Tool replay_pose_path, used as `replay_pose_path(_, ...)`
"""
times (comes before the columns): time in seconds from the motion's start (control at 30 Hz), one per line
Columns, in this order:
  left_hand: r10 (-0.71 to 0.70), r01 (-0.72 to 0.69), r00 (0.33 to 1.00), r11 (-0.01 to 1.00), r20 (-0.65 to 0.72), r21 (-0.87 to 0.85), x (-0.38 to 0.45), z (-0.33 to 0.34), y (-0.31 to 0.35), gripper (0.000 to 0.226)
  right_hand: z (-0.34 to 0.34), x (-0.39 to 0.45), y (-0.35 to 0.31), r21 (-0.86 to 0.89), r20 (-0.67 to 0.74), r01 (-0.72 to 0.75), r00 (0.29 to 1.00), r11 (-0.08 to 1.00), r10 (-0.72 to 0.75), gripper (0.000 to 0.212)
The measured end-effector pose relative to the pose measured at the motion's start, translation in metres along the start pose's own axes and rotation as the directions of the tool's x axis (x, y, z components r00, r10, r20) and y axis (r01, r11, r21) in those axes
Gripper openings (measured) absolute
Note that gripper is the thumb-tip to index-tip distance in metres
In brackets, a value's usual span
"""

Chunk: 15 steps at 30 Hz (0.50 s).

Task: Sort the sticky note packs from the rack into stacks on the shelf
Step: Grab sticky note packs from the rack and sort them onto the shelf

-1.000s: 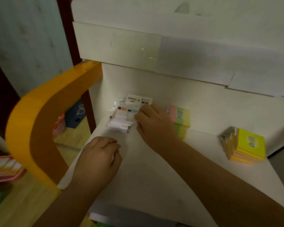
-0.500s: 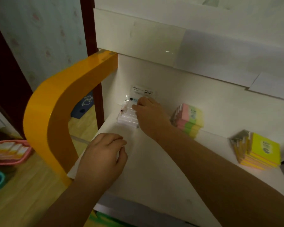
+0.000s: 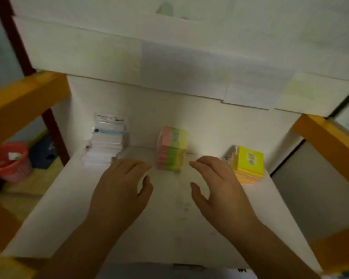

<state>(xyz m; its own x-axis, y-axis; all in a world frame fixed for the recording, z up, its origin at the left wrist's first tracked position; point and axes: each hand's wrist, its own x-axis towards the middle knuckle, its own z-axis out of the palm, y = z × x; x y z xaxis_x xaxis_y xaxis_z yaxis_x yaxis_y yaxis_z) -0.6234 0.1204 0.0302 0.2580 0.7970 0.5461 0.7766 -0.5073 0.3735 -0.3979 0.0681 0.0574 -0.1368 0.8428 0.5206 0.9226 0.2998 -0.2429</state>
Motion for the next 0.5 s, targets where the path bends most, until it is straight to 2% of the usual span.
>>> replay_pose_path(0.13, 0.124, -0.124, 0.992, 0.992, 0.007, -0.035, 0.024, 0.018, 0.073, 0.031, -0.082, -0.066, 0.037, -0.081, -0.163, -0.191, 0.971, 0.978, 0.176, 0.045)
replay_pose_path(0.27, 0.249, -0.250, 0.968, 0.963, -0.018, -0.100, 0.037, 0.039, 0.172, 0.038, -0.164, -0.137, 0.072, -0.222, -0.271, -0.341, 0.921, 0.913, 0.278, 0.047)
replay_pose_path(0.5, 0.498, -0.497, 0.865, 0.837, -0.058, -0.228, 0.008, 0.066, 0.363, 0.039, -0.274, -0.281, 0.148, -0.332, -0.375, -0.604, 0.789, 0.724, 0.486, 0.055)
